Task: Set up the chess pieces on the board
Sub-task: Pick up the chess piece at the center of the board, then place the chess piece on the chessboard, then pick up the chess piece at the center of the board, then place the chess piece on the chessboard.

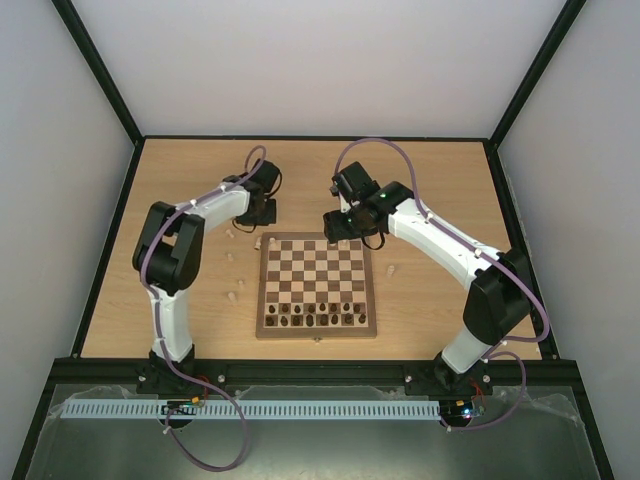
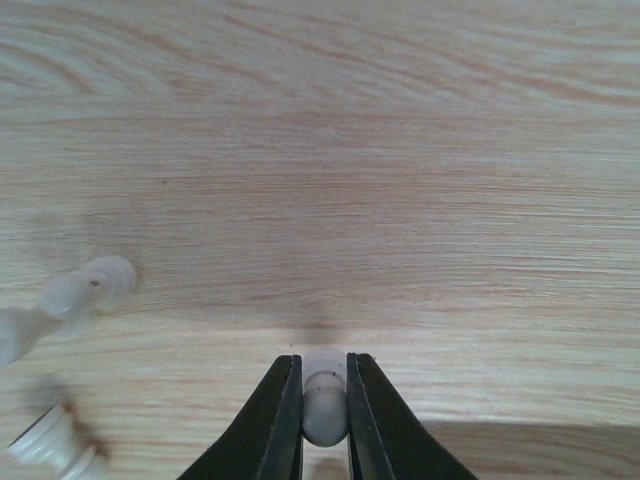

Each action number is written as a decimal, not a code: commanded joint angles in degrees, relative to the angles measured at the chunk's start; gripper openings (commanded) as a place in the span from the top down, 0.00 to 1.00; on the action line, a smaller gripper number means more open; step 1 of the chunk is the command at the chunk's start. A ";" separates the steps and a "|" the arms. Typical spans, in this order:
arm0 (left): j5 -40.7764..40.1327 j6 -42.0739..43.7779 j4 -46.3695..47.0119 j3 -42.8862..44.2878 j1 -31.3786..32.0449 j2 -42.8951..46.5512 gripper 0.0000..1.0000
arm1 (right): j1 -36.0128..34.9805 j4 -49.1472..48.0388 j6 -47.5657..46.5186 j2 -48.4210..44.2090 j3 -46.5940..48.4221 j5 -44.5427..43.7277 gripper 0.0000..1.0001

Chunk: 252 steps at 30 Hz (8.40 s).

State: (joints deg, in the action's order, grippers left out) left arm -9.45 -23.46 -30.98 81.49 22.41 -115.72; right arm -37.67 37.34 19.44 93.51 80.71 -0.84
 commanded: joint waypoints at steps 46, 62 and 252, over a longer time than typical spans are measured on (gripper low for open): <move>1.02 -2.53 -0.67 -15.77 13.81 16.76 0.91 | 0.49 2.26 -0.19 -5.79 -2.46 -2.23 0.31; 0.07 -2.27 -0.21 -16.45 13.41 15.61 0.89 | 0.49 2.20 -0.24 -5.44 -2.58 -2.08 0.31; 9.17 1.17 -15.67 30.76 28.97 -3.88 0.94 | 5.27 5.65 9.05 -31.00 -3.25 -19.27 0.01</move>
State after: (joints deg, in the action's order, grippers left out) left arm -2.17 -23.38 -43.29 107.04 49.58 -115.11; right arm -32.62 39.94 27.68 63.16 76.34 -17.56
